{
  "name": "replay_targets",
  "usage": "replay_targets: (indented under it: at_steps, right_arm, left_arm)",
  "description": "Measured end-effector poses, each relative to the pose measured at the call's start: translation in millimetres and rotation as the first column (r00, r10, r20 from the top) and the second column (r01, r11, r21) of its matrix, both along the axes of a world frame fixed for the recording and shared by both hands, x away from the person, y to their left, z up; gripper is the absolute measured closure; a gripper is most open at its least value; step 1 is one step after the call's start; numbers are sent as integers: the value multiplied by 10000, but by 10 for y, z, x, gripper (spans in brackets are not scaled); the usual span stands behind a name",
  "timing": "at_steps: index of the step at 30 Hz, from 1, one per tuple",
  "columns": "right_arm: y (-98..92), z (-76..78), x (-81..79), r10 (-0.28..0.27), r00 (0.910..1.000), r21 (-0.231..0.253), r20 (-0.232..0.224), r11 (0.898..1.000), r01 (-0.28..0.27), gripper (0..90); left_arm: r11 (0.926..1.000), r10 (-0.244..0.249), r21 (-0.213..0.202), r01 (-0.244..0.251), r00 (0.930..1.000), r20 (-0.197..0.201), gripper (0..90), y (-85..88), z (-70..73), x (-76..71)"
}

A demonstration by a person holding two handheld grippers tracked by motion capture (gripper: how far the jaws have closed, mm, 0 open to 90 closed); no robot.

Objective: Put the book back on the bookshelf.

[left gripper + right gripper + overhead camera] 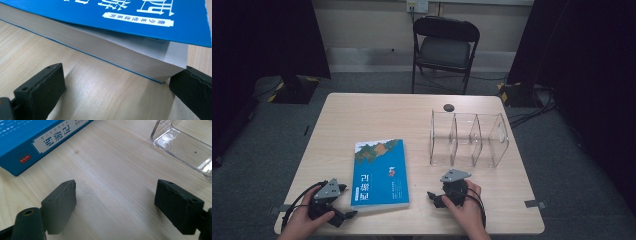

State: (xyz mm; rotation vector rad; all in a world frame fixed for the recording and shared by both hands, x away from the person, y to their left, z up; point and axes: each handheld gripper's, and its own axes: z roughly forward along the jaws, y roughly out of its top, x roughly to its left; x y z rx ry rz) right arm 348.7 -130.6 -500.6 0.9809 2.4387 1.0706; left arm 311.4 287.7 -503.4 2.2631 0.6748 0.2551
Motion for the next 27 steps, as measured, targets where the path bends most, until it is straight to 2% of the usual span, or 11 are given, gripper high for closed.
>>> replay_targets:
  at_steps: [4, 10, 14, 15, 17, 20, 22, 23, 25, 27]
  right_arm:
    - [0, -1, 14, 113, 9999, -13, -6, 9999, -113, 158]
    - [-3, -1, 22, 207, 9998, -10, -35, 9998, -207, 154]
    - [3, 7, 19, 158, 9998, -87, -90, 9998, -159, 153]
    - [39, 42, 29, 283, 9991, -388, -319, 9988, -295, 148]
    - [81, 66, 32, 537, 9971, -492, -545, 9972, -564, 148]
    - [132, 67, 41, 759, 9952, -324, -617, 9964, -780, 148]
    - [195, 77, 36, 966, 9931, -160, -670, 9951, -979, 155]
    - [211, 84, 27, 1065, 9912, 42, -783, 9943, -1065, 152]
    - [255, 125, -16, 1556, 9841, 448, -855, 9873, -1523, 149]
    - [271, 143, -30, 1706, 9821, 454, -802, 9849, -1673, 148]
  left_arm:
    - [9999, 19, -105, -19, 10000, 41, 0, -5, -6, 0]
    - [10000, 35, -45, -35, 10000, 24, 0, -7, 0, -5]
    - [9991, 273, -326, -278, 9995, -168, 1, 2, 4, -17]
    - [9982, 421, -412, -434, 9986, -319, 3, 8, 12, -27]
    - [9982, 495, -323, -507, 9981, -380, 37, 26, 30, -53]
    - [9978, 608, -248, -621, 9969, -502, 88, 35, 64, -103]
    - [9973, 645, -321, -666, 9959, -628, 167, 40, 85, -125]
    - [9972, 664, -277, -689, 9944, -827, 170, 36, 101, -136]
    - [9967, 657, -414, -699, 9934, -945, 165, 17, 106, -156]
    - [9980, 525, -316, -556, 9944, -918, 162, -10, 106, -172]
